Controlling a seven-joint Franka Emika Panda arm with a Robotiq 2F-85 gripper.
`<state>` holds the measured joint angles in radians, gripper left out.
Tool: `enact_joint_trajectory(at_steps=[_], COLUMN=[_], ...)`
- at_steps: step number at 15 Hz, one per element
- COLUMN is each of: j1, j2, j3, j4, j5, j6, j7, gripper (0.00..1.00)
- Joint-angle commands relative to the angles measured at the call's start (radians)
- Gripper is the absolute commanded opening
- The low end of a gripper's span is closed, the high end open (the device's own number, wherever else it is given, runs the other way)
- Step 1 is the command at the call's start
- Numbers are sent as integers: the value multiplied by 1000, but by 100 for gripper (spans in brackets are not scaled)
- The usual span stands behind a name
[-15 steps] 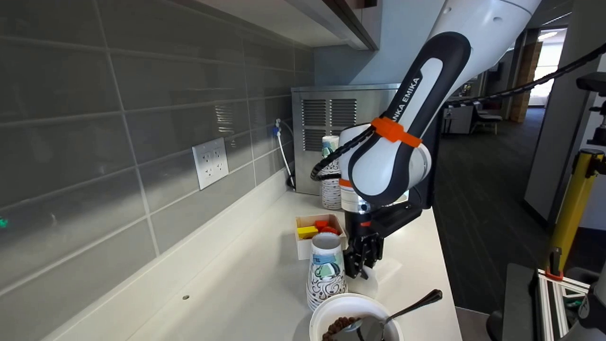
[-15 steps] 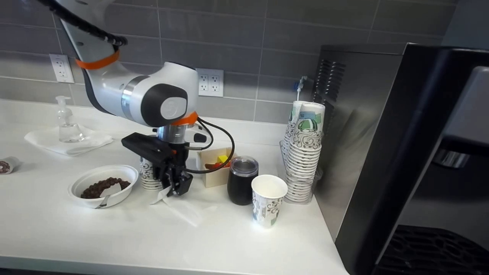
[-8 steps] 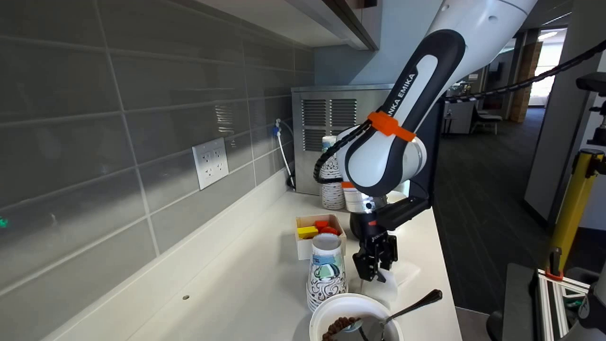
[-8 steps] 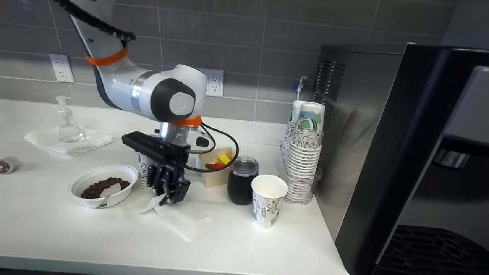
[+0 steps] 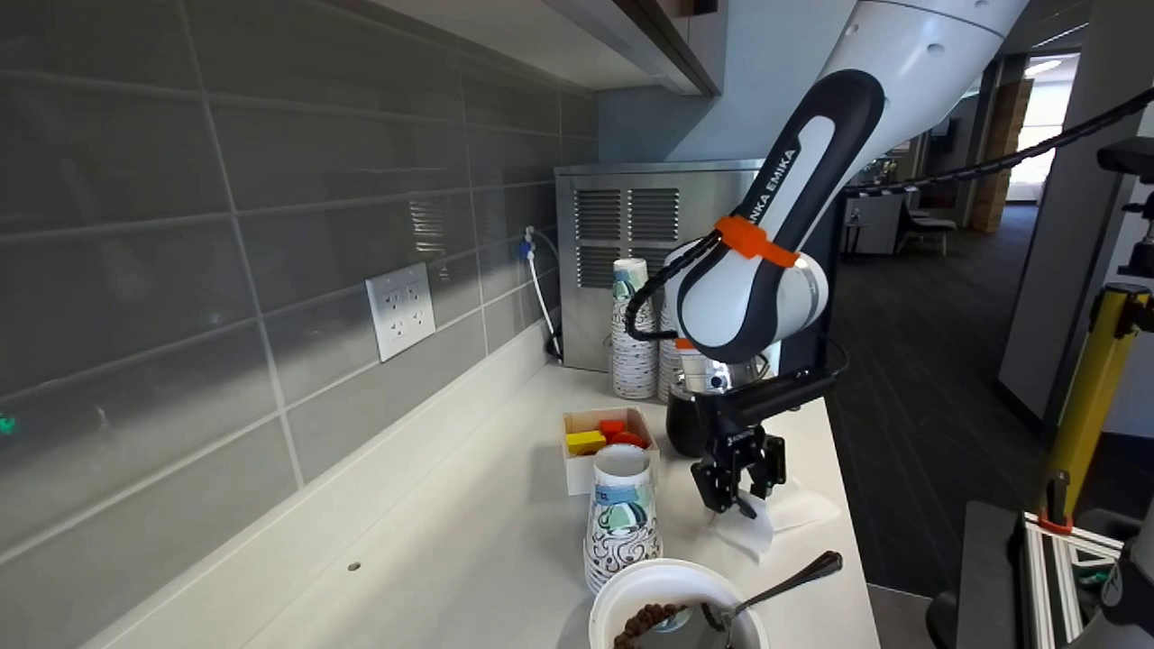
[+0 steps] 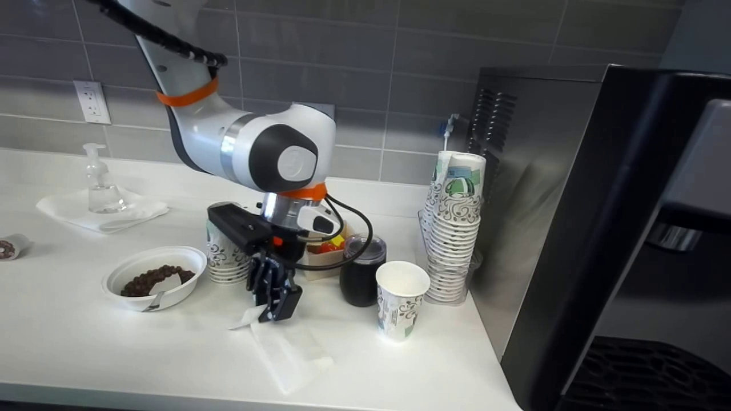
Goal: Use the white napkin to wipe the countertop.
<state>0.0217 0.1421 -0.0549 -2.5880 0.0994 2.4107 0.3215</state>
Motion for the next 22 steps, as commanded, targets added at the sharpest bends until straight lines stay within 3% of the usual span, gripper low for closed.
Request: enact_joint_trajectory(at_steps=[1, 6, 9, 22], j1=[-29, -46, -41, 34], j2=[-5, -5, -16, 7], j3=[-25, -39, -16, 110], j4=[-3, 6, 3, 53], j5=[-18, -21, -10, -73], j6=[35, -42, -99, -78], j7=[28, 40, -42, -290], gripper=[3, 3, 3, 3])
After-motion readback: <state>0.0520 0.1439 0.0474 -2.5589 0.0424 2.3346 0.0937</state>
